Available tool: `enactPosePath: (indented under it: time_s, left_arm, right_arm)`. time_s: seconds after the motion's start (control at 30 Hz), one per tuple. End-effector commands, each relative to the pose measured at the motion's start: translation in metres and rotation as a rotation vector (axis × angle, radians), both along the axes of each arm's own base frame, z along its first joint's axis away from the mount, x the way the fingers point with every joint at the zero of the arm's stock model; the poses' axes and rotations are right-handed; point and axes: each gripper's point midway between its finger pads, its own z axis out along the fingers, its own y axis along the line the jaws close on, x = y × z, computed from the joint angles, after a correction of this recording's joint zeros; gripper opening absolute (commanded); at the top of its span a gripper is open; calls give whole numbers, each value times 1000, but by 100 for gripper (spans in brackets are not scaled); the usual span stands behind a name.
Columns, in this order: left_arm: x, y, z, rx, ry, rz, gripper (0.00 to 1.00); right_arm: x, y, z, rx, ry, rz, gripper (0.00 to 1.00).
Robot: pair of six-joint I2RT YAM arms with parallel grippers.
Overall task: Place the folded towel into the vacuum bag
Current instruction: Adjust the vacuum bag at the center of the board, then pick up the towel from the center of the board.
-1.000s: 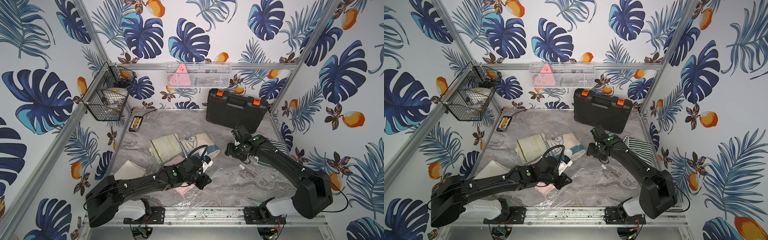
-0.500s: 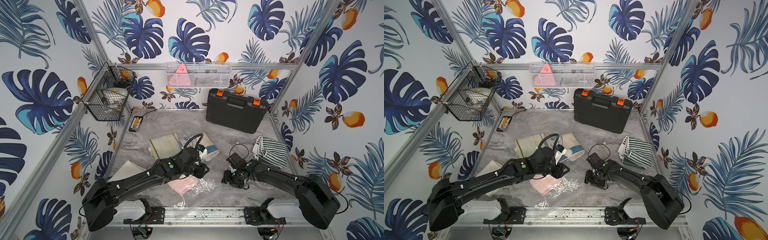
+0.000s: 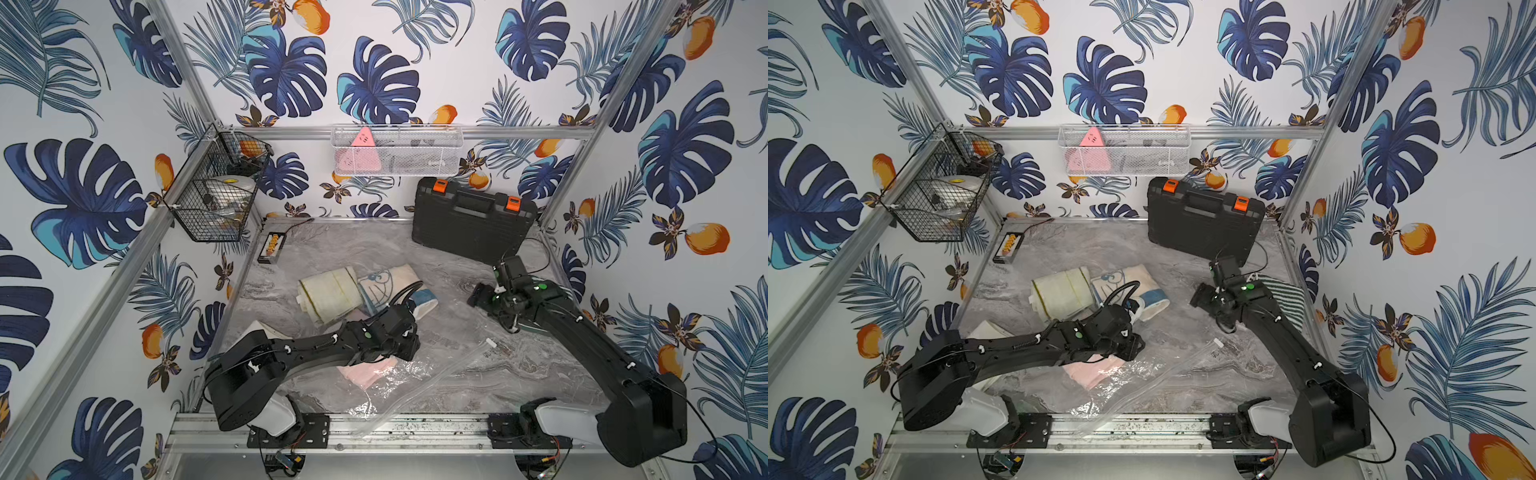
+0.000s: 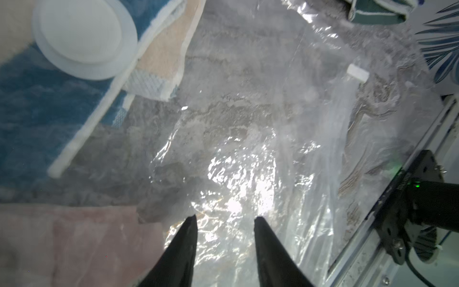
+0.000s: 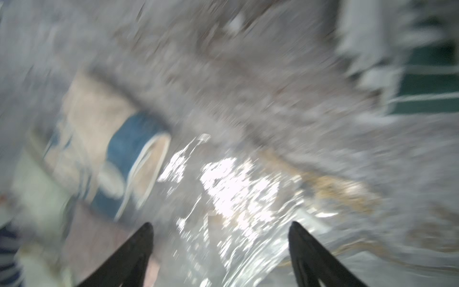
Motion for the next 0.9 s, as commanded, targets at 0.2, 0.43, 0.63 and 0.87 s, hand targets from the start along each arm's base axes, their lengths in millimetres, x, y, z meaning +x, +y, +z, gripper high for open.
enactPosePath:
  time_s: [0.2,0.43,0.63,0.87]
  left_arm:
    - [1,22,-7,44,-35,81,45]
    - [-5,30,-2,48,-33,79,46]
    - [0,33,19,49,-78,73,46]
    - [1,32,26,36,-80,80,46]
  right_arm:
    - [51,-123,-23,-408,141,-203,100]
    - [79,-119,-71,-262,178,-185,100]
    - [62,-125,-132,-37,279,-256,99]
    - [47,-118,-142,103,247,-298,52]
